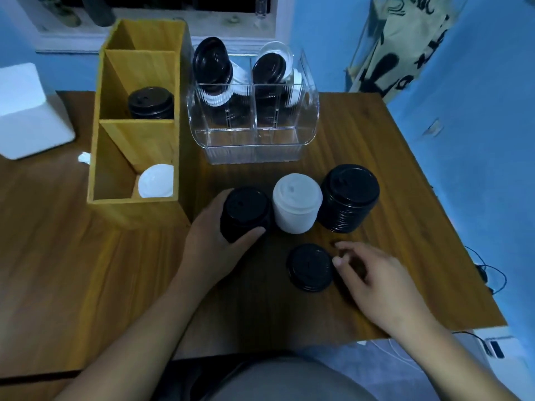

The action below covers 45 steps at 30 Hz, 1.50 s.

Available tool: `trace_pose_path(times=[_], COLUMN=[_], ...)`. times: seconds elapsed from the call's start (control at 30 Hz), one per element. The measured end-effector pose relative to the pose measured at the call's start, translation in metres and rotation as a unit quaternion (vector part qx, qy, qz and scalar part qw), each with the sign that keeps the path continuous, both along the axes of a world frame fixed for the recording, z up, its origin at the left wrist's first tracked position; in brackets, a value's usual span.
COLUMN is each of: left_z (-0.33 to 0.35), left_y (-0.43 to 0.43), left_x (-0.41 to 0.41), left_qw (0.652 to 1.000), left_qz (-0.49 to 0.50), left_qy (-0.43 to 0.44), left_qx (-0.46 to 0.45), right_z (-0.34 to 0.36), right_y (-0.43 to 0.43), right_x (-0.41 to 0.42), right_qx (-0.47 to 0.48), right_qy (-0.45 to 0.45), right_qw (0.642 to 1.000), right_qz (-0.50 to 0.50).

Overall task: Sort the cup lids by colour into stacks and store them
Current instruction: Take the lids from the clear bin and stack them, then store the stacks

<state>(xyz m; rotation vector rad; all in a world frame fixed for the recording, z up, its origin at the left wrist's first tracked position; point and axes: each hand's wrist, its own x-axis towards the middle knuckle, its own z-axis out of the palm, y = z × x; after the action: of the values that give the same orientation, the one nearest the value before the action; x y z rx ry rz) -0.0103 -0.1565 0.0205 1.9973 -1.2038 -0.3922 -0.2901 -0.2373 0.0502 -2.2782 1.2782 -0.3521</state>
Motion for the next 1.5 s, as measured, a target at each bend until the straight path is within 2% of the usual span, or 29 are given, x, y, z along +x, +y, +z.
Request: trace_pose_path(times=[0.07, 0.27, 0.4, 0.47, 0.6, 0.73, 0.8, 1.17, 1.4, 1.5], left_z=[0.001, -0.001, 0.0, 0.002, 0.002, -0.001, -0.002, -0.007, -0.002, -0.001], left_y=[0.0, 0.0, 0.0, 0.001, 0.004, 0.003, 0.002, -0.001, 0.001, 0.001], left_x=[-0.001, 0.0, 0.001, 0.001, 0.001, 0.0, 0.001, 0.003, 0.0, 0.0], left_qw=[1.0, 1.0, 1.0, 0.999, 0.998, 0.998, 0.999, 1.0, 1.0, 1.0], left_qz=[0.003, 0.005, -0.003, -0.023, -0.024, -0.01, -0.001, 0.009, 0.0, -0.003], left_qy=[0.002, 0.002, 0.0, 0.01, 0.038, 0.043, 0.045, 0.022, -0.006, -0.003], left_qx=[0.001, 0.001, -0.009, -0.027, -0.044, -0.033, -0.027, 0.002, 0.003, -0.005], right_z=[-0.003, -0.007, 0.023, 0.046, 0.074, 0.067, 0.062, 0.063, 0.064, 0.072], right_y=[0.003, 0.011, 0.005, -0.003, -0.026, -0.045, -0.05, -0.054, -0.058, -0.066], right_x=[0.003, 0.028, 0.044, 0.06, 0.109, 0.153, 0.162, 0.174, 0.176, 0.177], right_qx=[-0.034, -0.057, 0.001, -0.025, -0.112, -0.144, -0.143, -0.114, -0.138, -0.118], right_qy=[0.0, 0.043, -0.086, -0.11, -0.042, 0.096, 0.127, 0.196, 0.209, 0.196], right_qw=[0.998, 0.986, 0.979, 0.973, 0.966, 0.94, 0.93, 0.912, 0.9, 0.906], right_qz=[0.052, 0.153, 0.187, 0.202, 0.228, 0.293, 0.314, 0.341, 0.356, 0.355])
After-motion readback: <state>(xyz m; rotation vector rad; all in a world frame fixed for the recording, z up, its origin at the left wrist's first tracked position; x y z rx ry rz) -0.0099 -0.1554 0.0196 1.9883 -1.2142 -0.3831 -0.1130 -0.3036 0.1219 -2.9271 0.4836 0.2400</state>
